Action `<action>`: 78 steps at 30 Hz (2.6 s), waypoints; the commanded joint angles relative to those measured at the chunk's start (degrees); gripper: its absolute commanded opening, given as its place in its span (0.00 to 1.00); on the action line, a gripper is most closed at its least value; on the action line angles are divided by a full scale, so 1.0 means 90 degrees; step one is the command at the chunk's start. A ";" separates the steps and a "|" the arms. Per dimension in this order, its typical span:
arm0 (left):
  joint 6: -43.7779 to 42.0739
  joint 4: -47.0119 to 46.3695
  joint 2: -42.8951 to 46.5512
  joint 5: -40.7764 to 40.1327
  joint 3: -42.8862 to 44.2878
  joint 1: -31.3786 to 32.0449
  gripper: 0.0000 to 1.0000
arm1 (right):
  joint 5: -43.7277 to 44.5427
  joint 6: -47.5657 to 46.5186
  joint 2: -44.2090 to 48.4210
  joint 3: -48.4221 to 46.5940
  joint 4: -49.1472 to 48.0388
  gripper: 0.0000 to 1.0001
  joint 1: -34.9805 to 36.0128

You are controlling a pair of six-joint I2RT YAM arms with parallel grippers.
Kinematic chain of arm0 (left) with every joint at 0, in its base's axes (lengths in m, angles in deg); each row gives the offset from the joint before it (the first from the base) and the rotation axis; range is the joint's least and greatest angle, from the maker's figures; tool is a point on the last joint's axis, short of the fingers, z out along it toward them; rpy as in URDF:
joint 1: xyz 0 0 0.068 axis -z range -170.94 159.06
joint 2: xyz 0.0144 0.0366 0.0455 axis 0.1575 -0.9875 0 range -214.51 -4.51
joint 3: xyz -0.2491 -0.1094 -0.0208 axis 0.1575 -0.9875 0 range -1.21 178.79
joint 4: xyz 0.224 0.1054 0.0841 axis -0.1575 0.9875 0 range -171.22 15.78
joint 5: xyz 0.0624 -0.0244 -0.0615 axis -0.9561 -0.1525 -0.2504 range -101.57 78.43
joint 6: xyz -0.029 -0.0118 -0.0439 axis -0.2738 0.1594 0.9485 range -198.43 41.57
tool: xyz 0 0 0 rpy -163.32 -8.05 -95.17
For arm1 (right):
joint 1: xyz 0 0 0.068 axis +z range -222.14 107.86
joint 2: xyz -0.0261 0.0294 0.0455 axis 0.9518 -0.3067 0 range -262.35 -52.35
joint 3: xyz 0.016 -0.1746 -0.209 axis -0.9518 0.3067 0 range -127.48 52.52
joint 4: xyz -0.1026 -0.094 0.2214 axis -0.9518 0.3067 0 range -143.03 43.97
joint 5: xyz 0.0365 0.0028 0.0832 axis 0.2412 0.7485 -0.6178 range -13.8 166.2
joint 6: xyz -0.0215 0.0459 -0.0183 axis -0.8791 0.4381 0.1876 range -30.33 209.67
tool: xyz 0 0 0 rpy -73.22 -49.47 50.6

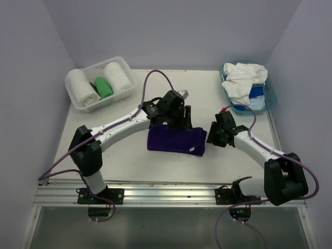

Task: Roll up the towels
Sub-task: Fold the towel

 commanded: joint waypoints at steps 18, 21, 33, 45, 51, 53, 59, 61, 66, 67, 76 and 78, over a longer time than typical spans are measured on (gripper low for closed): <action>-0.0132 -0.0589 0.0996 -0.0334 -0.2522 -0.1109 0.56 | -0.1429 0.0119 -0.0362 -0.0235 -0.0825 0.65 -0.0013; -0.0142 -0.0813 0.0898 -0.0178 -0.2863 -0.1255 0.55 | -0.1771 0.0178 -0.0539 -0.0195 -0.0992 0.61 -0.0013; -0.0054 -0.1028 0.0547 -0.0032 -0.3108 -0.1324 0.54 | -0.1401 0.0022 0.0261 -0.0049 -0.0457 0.00 -0.0013; -0.0025 -0.1146 0.0321 0.0134 -0.3186 -0.1383 0.54 | -0.1001 0.0080 0.0662 0.0352 0.0091 0.07 0.0017; -0.0211 -0.0843 0.0731 0.0427 -0.2758 -0.1402 0.55 | -0.0259 -0.0212 0.0925 -0.0136 0.0647 0.53 0.0046; -0.0298 -0.0746 0.0790 0.0505 -0.2406 -0.1402 0.56 | -0.0092 -0.0281 0.0945 -0.0379 0.0658 0.53 0.0046; -0.0552 -0.0638 0.0410 0.0496 -0.1712 -0.1665 0.55 | -0.0374 -0.0242 0.0243 -0.0859 0.0190 0.25 0.0046; -0.0582 -0.0803 0.0195 0.0544 -0.1692 -0.1899 0.55 | -0.0510 -0.0194 -0.0177 -0.0937 0.0004 0.16 0.0046; -0.0640 -0.1057 -0.0332 0.0652 -0.1595 -0.2281 0.54 | -0.1019 -0.0106 -0.0734 -0.1025 -0.0377 0.15 0.0056; -0.0650 -0.1145 -0.0430 0.0662 -0.1546 -0.2349 0.54 | -0.1010 -0.0086 -0.0851 -0.1035 -0.0436 0.15 0.0046; -0.0631 -0.1223 -0.1154 0.0633 -0.1768 -0.2534 0.52 | 0.0044 -0.0115 -0.1350 -0.1006 0.0062 0.10 -0.0062; -0.0592 -0.1273 -0.0998 0.0623 -0.1926 -0.2593 0.52 | 0.0094 -0.0125 -0.1408 -0.0947 0.0062 0.10 -0.0071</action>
